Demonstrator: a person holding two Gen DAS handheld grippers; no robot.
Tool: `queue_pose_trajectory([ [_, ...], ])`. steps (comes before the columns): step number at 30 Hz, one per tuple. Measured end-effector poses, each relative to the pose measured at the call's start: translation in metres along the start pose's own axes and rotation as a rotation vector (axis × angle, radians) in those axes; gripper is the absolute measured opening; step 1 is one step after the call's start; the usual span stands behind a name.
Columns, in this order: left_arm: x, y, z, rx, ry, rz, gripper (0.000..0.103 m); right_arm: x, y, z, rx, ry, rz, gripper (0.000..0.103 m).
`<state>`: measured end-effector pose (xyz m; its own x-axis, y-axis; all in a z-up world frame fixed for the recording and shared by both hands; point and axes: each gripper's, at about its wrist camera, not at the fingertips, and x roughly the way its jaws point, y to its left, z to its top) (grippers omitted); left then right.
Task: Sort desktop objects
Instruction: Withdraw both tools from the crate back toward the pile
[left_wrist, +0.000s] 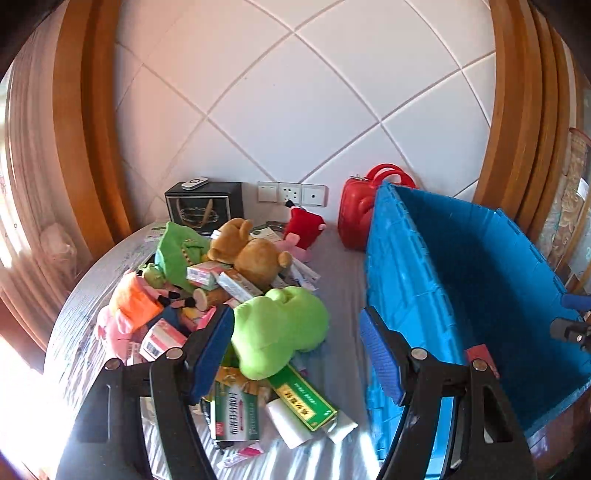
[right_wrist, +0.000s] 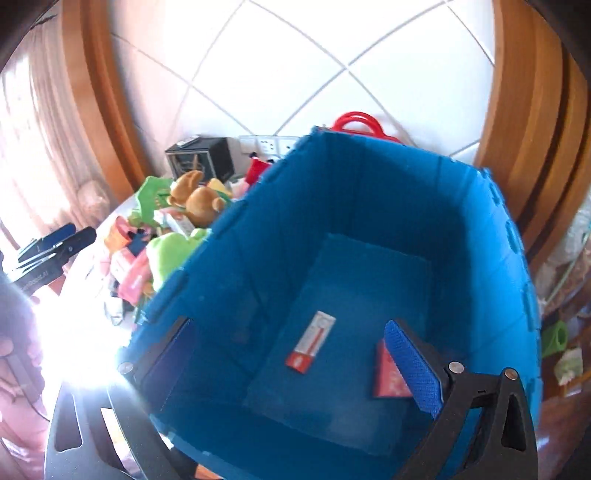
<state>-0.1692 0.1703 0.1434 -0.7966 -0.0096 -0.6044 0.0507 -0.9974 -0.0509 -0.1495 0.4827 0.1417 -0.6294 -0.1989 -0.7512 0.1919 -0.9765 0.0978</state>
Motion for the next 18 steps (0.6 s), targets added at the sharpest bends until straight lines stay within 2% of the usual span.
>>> queue_pose_trajectory([
  [4,0.002,0.072,-0.005,0.015,-0.005,0.083,0.070,0.004,0.038,0.013,-0.009,-0.036,0.007,0.103],
  [9,0.012,0.172,-0.012,0.012,0.005,0.137,0.070,0.016,0.096,0.032,-0.003,-0.081,0.024,0.103],
  [14,0.040,0.269,-0.028,-0.032,0.054,0.160,0.070,0.039,0.161,0.057,0.015,-0.105,0.057,0.103],
  [18,0.067,0.322,-0.042,-0.058,0.103,0.168,0.070,0.066,0.208,0.070,0.019,-0.117,0.053,0.103],
])
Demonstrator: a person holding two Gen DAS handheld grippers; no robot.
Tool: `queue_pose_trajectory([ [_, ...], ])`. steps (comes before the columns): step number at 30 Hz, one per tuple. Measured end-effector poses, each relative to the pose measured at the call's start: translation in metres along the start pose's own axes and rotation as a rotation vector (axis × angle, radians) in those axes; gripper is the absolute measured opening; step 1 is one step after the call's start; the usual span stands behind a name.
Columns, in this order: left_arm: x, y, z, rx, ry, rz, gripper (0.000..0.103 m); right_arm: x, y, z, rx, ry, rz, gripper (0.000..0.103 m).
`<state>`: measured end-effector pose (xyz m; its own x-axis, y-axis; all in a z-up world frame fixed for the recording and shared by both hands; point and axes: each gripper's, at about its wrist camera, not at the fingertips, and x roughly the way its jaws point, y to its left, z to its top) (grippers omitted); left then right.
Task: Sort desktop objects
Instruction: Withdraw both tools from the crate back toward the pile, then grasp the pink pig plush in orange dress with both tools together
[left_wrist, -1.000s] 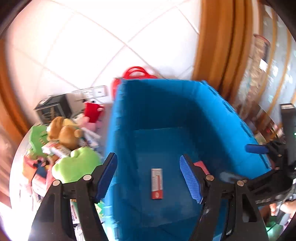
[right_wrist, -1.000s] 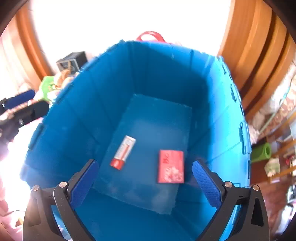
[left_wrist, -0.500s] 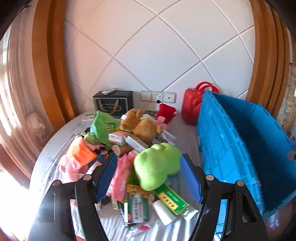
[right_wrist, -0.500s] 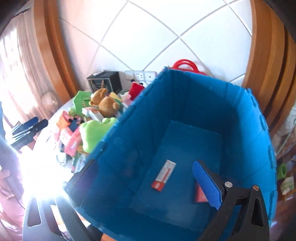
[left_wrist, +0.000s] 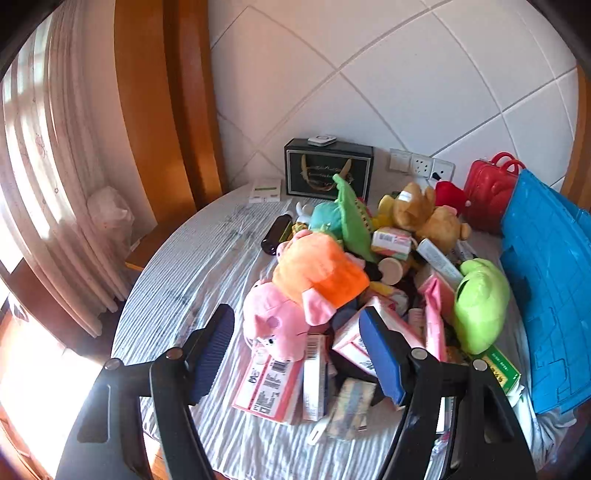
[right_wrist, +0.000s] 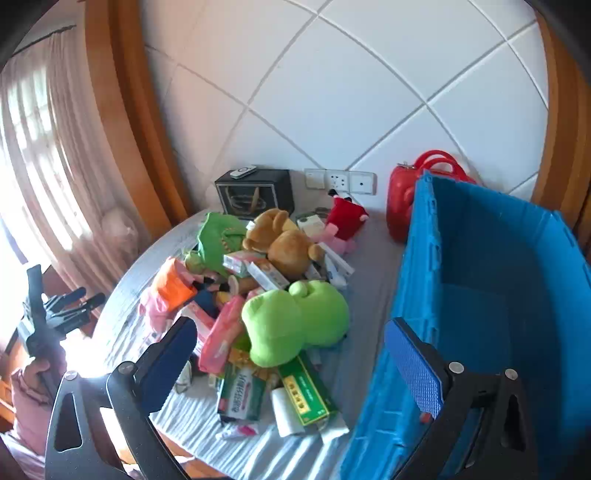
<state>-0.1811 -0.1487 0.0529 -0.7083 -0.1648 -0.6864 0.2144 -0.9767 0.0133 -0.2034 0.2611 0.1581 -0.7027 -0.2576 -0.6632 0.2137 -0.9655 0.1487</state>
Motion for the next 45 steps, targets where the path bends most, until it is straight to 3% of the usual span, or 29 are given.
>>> queue_pose_trajectory([
  [10,0.079,0.043,-0.024,0.032,0.099,-0.030,0.070,0.099,0.061,-0.022,0.042,0.105,-0.053,0.103],
  [17,0.115,0.036,-0.012,0.119,0.142,-0.139,0.070,0.142,0.048,-0.046,0.145,0.198,-0.087,0.103],
  [21,0.133,0.039,-0.009,0.105,0.172,-0.118,0.070,0.151,0.038,-0.048,0.181,0.219,-0.132,0.103],
  [27,0.155,0.053,-0.028,-0.031,0.211,-0.145,0.070,0.184,0.078,-0.037,0.060,0.239,-0.073,0.103],
  [34,0.175,0.055,-0.040,-0.191,0.228,-0.129,0.069,0.267,0.155,-0.019,-0.091,0.266,0.118,0.103],
  [36,0.179,0.054,-0.042,-0.229,0.239,-0.131,0.070,0.288,0.175,-0.014,-0.136,0.265,0.135,0.103],
  [41,0.182,0.046,-0.046,-0.238,0.243,-0.126,0.070,0.338,0.212,-0.006,-0.206,0.305,0.198,0.103],
  [45,0.195,0.047,-0.044,-0.263,0.247,-0.117,0.081,0.366,0.236,-0.004,-0.260,0.334,0.238,0.103],
])
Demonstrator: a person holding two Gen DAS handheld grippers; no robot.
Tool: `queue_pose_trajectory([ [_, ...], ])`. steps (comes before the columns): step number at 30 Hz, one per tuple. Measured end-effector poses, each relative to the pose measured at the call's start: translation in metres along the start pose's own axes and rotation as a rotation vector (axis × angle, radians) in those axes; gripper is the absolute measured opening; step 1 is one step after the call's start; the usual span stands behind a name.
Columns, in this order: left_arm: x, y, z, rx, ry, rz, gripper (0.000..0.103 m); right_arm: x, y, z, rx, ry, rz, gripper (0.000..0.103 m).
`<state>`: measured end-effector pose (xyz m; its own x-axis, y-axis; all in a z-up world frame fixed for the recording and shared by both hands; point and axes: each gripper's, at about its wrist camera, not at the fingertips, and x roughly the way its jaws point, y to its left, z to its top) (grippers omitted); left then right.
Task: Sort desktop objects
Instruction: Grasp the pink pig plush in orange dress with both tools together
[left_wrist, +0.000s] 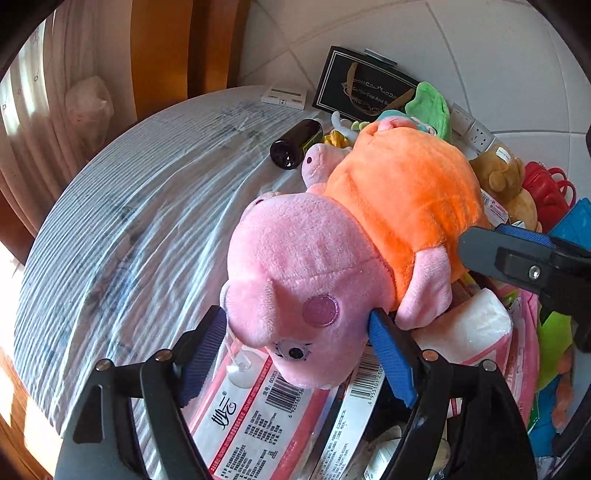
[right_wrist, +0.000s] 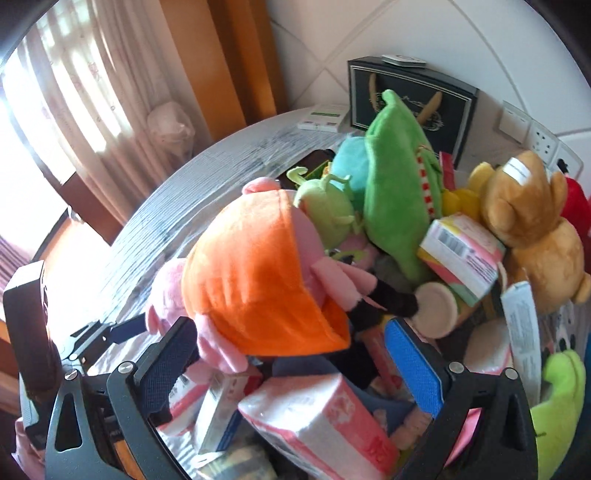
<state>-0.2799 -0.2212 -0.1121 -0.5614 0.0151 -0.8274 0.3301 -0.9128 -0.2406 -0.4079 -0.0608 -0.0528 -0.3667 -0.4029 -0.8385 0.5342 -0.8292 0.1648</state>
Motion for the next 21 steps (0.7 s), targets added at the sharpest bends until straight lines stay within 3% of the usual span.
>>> queue_pose_trajectory([
  [8,0.015,-0.014,0.002,0.088,0.010,0.020,0.081,0.041,-0.004,0.015,0.000,0.063,0.038,0.103],
  [10,0.019,-0.015,0.003,0.120,0.000,0.030,0.075,0.048,-0.006,0.015,0.003,0.074,0.047,0.102],
  [13,0.016,-0.018,0.004,0.160,-0.020,0.036,0.066,0.047,-0.002,0.013,-0.005,0.074,0.076,0.072],
  [17,0.005,-0.018,0.004,0.180,-0.041,0.020,0.064,0.033,0.008,0.008,-0.034,0.045,0.043,0.065],
  [21,-0.021,-0.026,0.003,0.234,-0.115,0.024,0.064,0.012,0.009,0.003,-0.027,-0.002,0.041,0.064],
])
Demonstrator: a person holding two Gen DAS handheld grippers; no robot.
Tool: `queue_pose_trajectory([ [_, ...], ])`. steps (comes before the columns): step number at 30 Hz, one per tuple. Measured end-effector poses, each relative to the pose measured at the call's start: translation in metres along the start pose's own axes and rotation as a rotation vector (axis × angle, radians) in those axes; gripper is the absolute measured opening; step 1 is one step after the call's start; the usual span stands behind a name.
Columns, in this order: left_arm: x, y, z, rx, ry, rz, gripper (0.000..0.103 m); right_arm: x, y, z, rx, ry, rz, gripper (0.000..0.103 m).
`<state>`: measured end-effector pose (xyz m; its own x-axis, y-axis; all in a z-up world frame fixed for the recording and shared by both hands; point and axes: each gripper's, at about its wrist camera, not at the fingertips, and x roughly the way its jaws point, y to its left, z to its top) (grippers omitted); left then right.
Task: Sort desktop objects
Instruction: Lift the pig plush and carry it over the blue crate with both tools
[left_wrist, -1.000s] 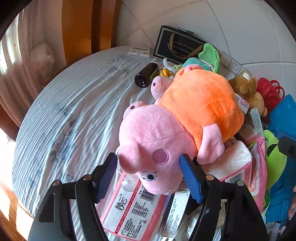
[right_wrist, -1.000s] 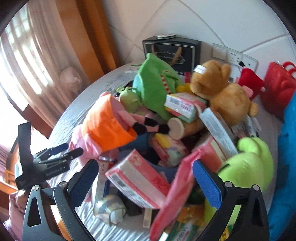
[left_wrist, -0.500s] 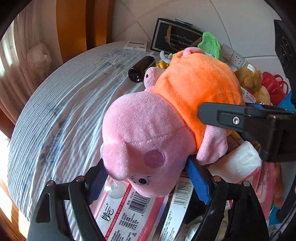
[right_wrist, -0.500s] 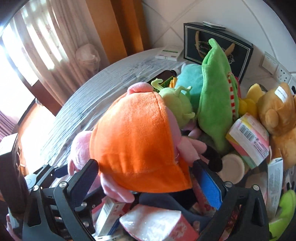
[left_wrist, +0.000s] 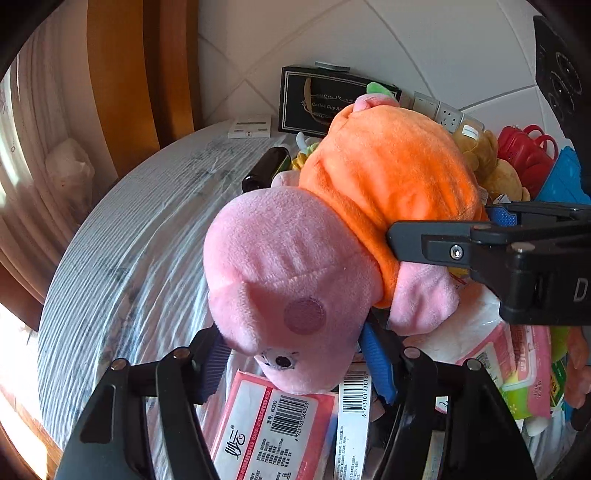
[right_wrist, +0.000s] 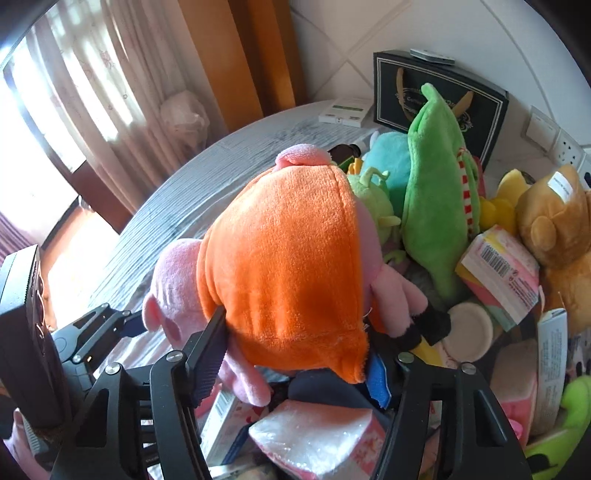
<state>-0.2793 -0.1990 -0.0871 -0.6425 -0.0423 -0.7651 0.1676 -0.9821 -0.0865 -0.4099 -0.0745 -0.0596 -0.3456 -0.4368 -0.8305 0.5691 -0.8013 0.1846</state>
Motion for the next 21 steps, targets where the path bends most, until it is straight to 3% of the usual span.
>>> queue_pose_trajectory([
  [11,-0.077,-0.037,0.024,0.123,-0.177,-0.067,0.064,-0.105,0.008,-0.009,0.035,-0.186,-0.064,0.064],
  [21,-0.132,-0.115,0.036,0.298,-0.275,-0.209,0.064,-0.206,-0.010,-0.040,0.158,-0.304,-0.199,0.064],
])
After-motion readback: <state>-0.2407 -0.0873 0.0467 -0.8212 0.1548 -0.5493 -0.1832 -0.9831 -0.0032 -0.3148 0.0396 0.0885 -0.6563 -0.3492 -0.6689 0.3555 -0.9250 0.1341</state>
